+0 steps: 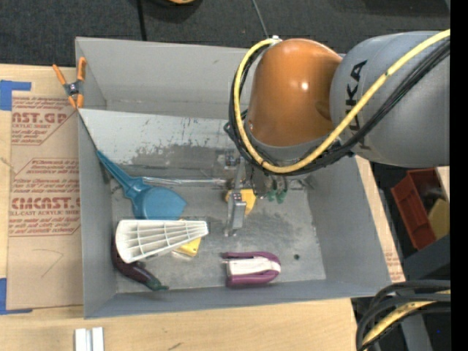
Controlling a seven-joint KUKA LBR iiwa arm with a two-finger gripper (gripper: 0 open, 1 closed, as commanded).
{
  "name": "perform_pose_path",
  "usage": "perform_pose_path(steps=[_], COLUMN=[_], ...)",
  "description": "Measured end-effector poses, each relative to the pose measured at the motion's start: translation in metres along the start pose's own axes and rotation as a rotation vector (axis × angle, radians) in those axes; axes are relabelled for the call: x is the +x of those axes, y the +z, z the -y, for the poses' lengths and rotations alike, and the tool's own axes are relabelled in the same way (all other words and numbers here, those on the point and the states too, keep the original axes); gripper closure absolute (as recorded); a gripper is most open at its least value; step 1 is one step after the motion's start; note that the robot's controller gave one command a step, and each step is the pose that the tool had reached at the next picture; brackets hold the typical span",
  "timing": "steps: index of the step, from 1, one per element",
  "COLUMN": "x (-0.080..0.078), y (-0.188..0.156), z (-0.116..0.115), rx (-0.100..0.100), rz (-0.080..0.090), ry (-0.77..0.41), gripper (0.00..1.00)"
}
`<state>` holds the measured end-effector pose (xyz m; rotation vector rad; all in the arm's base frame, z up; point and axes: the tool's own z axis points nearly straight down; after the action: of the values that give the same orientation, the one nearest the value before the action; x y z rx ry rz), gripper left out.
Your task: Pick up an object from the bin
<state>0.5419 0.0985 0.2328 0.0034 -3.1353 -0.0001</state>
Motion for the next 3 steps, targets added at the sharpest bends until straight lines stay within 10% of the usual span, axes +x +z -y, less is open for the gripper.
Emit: perform_pose_path(steps=[2, 3], x=[-0.001, 0.004], y=[0.019, 0.066], z=[-0.01, -0.056], rx=[-0.001, -0.001], rz=[0.019, 0.009], ry=[-0.023, -0.178], gripper=[0.0, 0.0])
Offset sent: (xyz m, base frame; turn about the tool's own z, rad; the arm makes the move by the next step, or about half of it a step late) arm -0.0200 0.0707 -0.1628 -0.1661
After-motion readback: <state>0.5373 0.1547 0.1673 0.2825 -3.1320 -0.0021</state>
